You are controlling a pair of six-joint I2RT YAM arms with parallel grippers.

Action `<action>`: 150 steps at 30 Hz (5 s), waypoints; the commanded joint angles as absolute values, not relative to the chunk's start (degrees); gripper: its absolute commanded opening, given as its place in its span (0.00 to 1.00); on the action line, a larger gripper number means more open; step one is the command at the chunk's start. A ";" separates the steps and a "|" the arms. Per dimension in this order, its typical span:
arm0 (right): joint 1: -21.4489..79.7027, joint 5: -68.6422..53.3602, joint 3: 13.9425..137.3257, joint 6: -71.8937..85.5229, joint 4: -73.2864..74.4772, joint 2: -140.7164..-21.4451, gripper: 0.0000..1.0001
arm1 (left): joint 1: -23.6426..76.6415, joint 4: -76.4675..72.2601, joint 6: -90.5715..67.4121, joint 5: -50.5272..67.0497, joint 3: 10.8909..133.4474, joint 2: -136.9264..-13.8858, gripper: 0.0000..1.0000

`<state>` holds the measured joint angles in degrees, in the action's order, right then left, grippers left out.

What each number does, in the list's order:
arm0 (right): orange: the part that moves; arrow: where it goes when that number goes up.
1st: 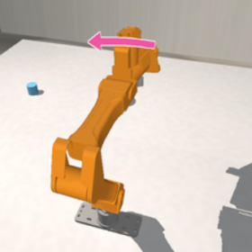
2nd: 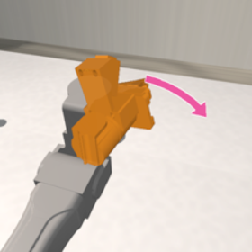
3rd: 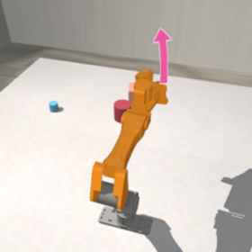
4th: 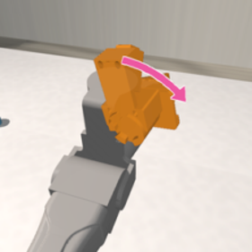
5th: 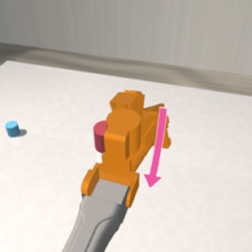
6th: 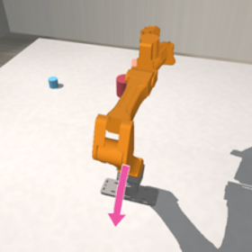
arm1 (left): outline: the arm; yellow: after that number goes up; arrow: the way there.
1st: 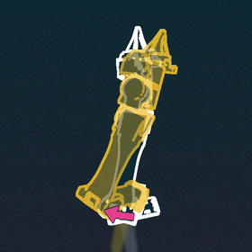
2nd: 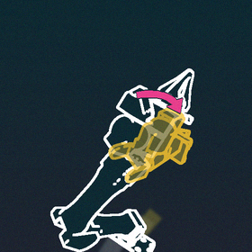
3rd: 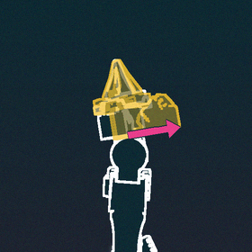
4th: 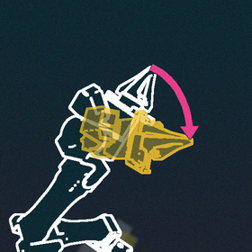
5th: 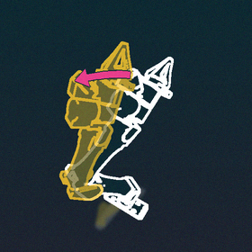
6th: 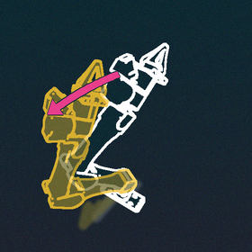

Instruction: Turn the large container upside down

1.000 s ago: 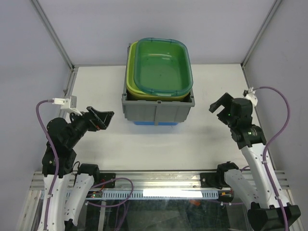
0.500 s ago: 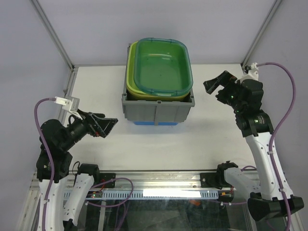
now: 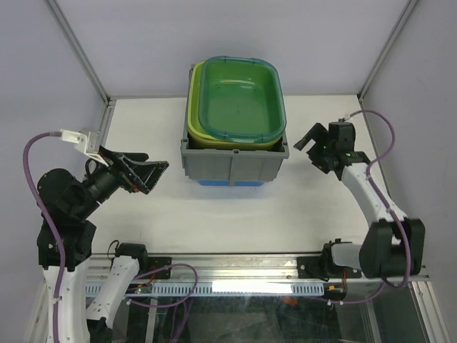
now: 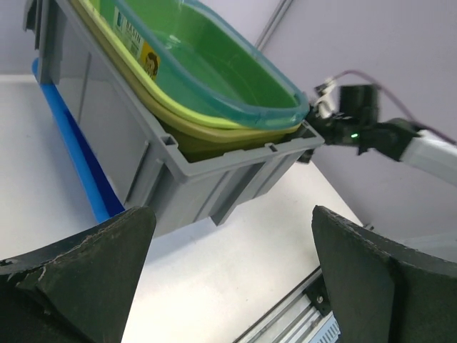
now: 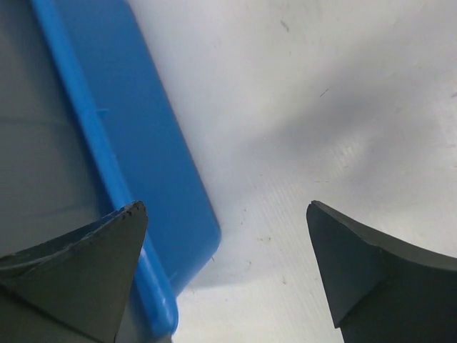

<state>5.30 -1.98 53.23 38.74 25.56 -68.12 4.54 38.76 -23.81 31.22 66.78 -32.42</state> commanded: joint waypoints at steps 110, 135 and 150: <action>33.70 14.50 49.12 46.90 33.82 -59.82 0.98 | 34.20 56.91 13.22 -11.34 125.46 -91.72 0.00; 33.55 27.13 56.48 44.57 44.42 -51.66 0.98 | 61.26 19.19 35.10 -28.27 140.76 -97.23 0.00; 33.48 56.13 82.81 38.41 57.63 -30.81 0.94 | 64.77 14.66 6.64 -18.21 135.70 -99.00 0.00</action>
<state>33.41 48.38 80.47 40.56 55.77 -33.93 64.88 22.28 15.97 -17.34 137.73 -100.03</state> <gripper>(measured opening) 0.943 0.077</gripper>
